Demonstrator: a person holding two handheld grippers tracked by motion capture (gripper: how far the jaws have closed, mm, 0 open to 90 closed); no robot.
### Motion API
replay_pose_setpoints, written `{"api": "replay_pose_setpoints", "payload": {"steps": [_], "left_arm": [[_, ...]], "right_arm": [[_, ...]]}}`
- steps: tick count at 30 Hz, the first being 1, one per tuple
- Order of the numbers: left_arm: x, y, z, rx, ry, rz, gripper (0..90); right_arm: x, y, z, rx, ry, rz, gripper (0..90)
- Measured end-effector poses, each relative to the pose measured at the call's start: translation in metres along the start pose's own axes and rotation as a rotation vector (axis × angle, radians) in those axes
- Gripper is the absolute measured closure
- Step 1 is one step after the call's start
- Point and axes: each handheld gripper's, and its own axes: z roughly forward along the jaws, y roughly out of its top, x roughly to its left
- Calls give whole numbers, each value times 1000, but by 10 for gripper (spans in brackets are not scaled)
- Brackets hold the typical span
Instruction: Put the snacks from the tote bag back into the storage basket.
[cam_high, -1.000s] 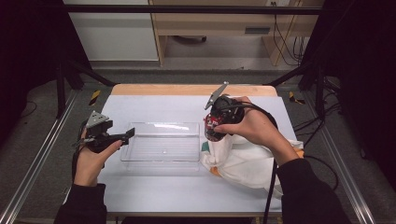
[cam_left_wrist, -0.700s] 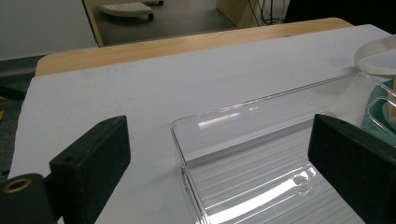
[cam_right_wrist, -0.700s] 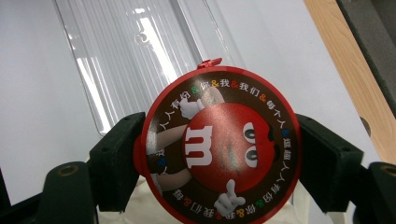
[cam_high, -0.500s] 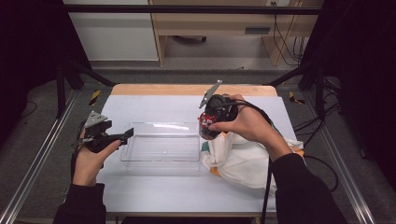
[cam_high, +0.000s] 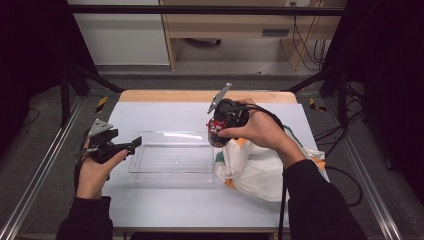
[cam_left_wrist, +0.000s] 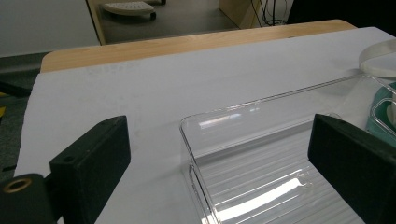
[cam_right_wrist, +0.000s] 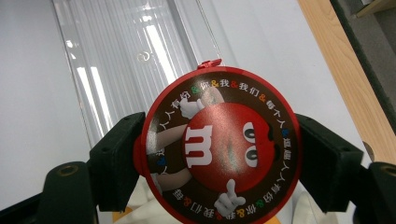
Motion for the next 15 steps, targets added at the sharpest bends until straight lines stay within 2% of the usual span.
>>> {"api": "replay_pose_setpoints", "payload": {"steps": [15], "left_arm": [[2, 0, -2, -1, -5, -5, 59]], "right_arm": [[2, 11, 11, -4, 11, -20, 244]]}}
